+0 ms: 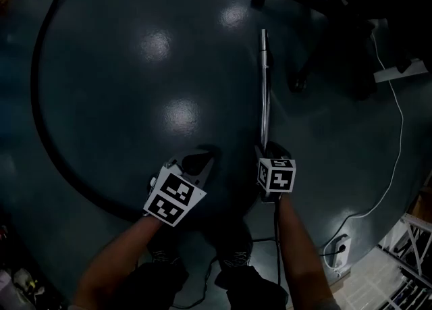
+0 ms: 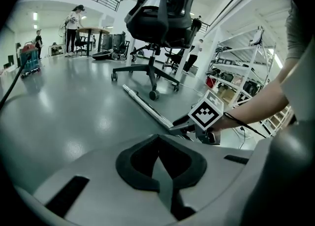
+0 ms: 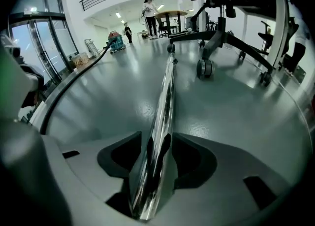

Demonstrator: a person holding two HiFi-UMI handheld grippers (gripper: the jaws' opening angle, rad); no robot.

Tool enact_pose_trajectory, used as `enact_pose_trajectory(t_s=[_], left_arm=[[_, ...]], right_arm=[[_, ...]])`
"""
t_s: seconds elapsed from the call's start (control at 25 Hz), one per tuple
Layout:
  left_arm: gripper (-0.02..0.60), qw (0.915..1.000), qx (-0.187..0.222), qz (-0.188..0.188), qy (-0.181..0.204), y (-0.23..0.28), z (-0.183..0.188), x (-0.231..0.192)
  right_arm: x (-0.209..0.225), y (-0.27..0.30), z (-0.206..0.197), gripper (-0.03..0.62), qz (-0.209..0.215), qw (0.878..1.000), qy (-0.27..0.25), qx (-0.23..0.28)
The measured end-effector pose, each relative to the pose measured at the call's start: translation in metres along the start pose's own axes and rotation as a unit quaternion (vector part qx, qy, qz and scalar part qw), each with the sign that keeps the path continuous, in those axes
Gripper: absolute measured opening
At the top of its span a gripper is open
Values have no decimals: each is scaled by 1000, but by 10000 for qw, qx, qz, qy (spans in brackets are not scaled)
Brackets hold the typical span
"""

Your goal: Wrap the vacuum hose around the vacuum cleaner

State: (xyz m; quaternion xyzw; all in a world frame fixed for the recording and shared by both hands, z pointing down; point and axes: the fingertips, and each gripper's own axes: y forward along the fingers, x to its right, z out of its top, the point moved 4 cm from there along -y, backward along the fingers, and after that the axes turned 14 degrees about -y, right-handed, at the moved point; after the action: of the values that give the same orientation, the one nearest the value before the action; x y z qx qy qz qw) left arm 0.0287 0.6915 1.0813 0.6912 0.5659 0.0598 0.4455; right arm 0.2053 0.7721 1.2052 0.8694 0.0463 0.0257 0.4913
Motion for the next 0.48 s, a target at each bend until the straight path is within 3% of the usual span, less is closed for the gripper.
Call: enact_pose_trajectory(t_s=[0.2, 0.48], left_arm=[[8, 9999, 44, 86, -110, 15, 2, -27], [9, 9998, -161, -44, -78, 26, -4, -31]], right_arm=[[2, 22, -3, 179, -225, 9997, 21, -42], [6, 27, -5, 176, -468, 9984, 309, -44]])
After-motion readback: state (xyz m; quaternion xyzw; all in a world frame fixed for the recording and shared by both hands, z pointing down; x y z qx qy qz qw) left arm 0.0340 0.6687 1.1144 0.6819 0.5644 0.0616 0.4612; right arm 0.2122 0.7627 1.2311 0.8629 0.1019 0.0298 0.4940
